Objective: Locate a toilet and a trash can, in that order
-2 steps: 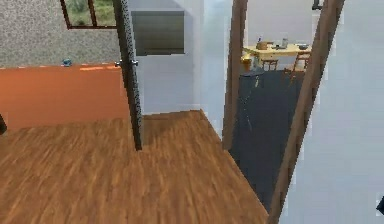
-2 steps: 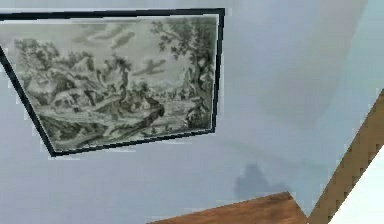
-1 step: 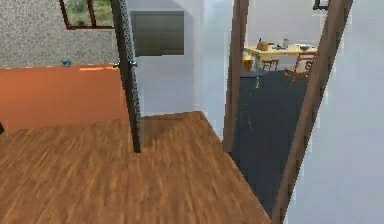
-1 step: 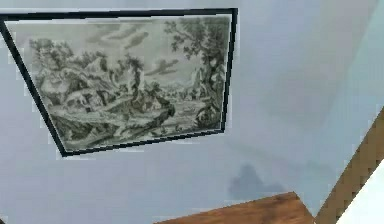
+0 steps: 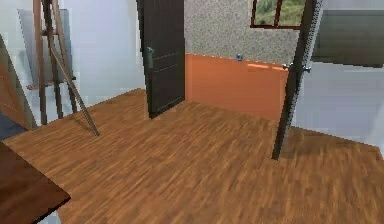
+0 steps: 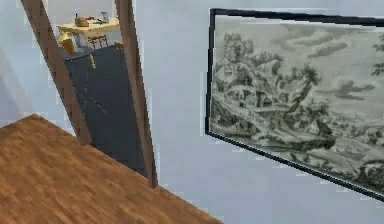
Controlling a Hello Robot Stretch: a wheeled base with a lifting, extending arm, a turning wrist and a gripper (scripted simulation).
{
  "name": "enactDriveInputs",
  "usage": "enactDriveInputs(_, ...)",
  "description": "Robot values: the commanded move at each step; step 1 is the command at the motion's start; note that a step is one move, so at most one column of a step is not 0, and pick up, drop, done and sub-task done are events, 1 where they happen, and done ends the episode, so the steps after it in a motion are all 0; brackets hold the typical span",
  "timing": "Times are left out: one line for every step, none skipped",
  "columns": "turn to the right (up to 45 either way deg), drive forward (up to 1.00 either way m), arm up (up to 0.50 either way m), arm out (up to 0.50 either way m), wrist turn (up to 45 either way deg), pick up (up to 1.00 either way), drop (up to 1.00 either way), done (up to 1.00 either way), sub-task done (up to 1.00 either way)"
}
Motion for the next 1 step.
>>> enactDriveInputs(-9.0,0.0,0.0,0.0,0.0,0.0,0.0,0.0,0.0)
